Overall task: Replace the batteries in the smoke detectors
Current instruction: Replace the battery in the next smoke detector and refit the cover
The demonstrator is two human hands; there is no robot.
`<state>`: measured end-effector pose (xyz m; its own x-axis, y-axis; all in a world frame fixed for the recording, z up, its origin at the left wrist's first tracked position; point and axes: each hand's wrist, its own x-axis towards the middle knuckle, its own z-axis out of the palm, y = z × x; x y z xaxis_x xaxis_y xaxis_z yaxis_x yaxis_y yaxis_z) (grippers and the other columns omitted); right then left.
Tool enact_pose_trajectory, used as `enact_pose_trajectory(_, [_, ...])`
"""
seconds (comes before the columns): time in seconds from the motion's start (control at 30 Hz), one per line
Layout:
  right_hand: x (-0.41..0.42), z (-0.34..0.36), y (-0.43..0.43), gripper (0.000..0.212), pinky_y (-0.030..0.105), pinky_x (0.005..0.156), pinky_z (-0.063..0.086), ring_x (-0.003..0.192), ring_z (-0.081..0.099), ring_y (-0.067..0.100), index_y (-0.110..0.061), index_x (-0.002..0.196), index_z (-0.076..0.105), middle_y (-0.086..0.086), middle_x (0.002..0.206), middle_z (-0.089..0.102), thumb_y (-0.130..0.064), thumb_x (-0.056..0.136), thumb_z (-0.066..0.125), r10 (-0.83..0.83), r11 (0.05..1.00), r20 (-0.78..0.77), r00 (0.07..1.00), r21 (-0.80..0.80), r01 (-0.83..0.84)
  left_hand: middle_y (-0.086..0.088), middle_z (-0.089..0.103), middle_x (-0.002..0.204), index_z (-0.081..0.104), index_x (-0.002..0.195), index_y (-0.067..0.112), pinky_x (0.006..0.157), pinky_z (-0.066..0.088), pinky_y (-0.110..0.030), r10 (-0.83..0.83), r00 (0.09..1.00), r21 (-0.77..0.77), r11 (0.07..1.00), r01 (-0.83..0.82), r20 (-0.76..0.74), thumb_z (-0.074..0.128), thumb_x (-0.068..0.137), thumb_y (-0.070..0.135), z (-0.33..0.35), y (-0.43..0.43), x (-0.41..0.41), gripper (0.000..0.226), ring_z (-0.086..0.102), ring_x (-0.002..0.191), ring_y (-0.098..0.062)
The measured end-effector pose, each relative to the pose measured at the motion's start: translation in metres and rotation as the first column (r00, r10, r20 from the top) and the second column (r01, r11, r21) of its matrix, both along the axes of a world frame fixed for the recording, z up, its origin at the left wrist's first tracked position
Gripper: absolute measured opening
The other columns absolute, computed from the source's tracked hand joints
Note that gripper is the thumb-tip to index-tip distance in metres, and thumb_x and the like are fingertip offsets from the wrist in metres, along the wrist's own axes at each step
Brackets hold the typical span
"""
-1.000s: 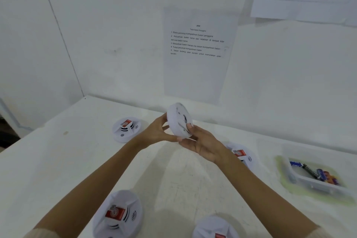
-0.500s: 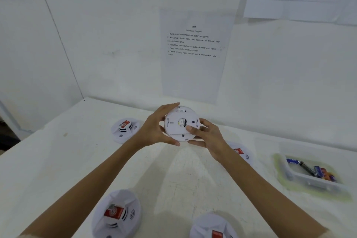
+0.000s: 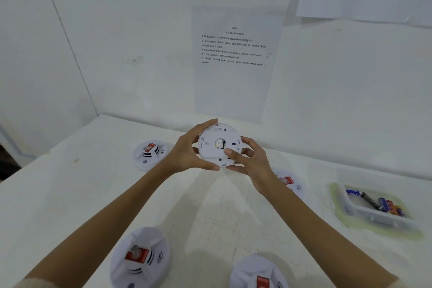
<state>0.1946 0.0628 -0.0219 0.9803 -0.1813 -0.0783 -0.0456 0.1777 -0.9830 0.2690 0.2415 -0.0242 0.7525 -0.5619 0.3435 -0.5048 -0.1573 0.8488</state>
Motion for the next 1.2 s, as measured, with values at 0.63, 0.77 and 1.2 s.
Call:
enact_pose_trajectory(0.63, [0.014, 0.001, -0.021, 0.075, 0.027, 0.090, 0.035, 0.109, 0.030, 0.011, -0.016, 0.126, 0.054, 0.005, 0.117, 0.049, -0.063, 0.068, 0.060, 0.343, 0.315, 0.419, 0.841, -0.894, 0.317, 0.017, 0.050, 0.129, 0.044, 0.125, 0.041, 0.072, 0.056, -0.022, -0.024, 1.000, 0.048, 0.999, 0.023, 0.018, 0.088, 0.041, 0.035, 0.005, 0.003, -0.001, 0.095, 0.051, 0.112, -0.001])
enact_pose_trajectory(0.77, [0.012, 0.006, -0.025, 0.073, 0.007, 0.083, 0.030, 0.103, 0.031, 0.007, -0.011, 0.125, 0.053, -0.001, 0.110, 0.041, -0.048, 0.066, 0.071, 0.402, 0.411, 0.362, 0.841, -0.892, 0.188, 0.016, 0.050, 0.129, 0.045, 0.125, 0.036, 0.072, 0.053, -0.016, -0.058, 0.997, 0.092, 0.994, 0.054, 0.044, 0.087, 0.040, 0.038, 0.008, 0.002, -0.002, 0.095, 0.049, 0.113, 0.003])
enact_pose_trajectory(1.2, [0.021, 0.001, -0.034, 0.070, 0.028, 0.083, 0.039, 0.101, 0.036, 0.016, -0.008, 0.120, 0.047, 0.001, 0.108, 0.036, -0.053, 0.069, 0.063, 0.554, 0.236, 0.391, 0.735, -0.920, 0.312, 0.023, 0.052, 0.126, 0.047, 0.125, 0.037, 0.083, 0.052, -0.019, -0.095, 0.992, 0.126, 0.988, 0.084, 0.084, 0.087, 0.039, 0.039, 0.003, -0.002, -0.002, 0.095, 0.052, 0.113, 0.000])
